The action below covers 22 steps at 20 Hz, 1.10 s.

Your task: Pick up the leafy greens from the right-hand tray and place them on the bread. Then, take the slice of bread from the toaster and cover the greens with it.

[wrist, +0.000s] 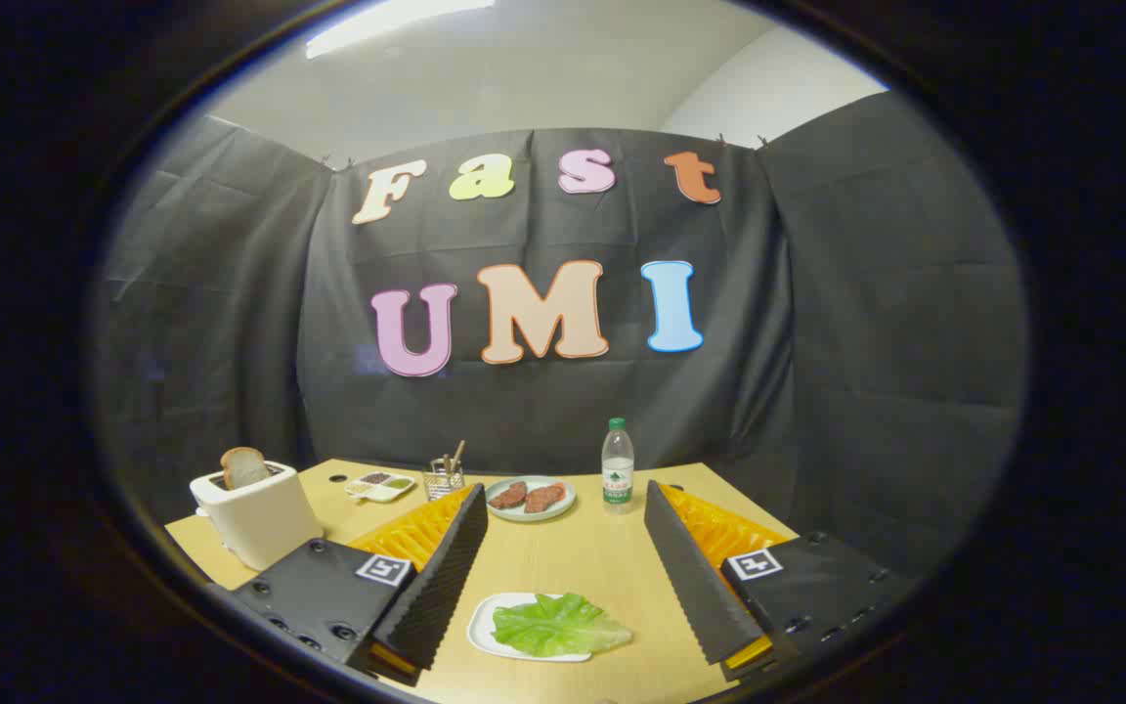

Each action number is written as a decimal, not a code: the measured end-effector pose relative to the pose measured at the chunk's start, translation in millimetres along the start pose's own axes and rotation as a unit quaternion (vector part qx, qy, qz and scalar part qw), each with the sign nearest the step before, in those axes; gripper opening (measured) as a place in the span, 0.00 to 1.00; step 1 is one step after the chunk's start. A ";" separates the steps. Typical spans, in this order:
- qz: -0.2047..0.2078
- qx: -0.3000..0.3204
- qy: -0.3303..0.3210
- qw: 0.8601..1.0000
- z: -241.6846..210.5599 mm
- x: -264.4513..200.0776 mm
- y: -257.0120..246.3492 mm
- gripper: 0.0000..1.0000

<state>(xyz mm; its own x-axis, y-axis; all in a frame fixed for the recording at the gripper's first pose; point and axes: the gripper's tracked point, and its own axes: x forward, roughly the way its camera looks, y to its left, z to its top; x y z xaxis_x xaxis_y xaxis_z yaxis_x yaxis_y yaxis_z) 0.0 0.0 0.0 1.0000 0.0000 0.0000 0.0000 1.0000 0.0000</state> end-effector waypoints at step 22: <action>0.014 0.013 0.093 0.995 -69.5 17.6 -1.2 1.00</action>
<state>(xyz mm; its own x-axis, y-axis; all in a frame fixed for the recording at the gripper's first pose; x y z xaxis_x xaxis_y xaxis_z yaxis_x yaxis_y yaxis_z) 17.6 -1.2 -69.5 0.9821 0.0304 -0.1857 -0.0254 0.9992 0.0293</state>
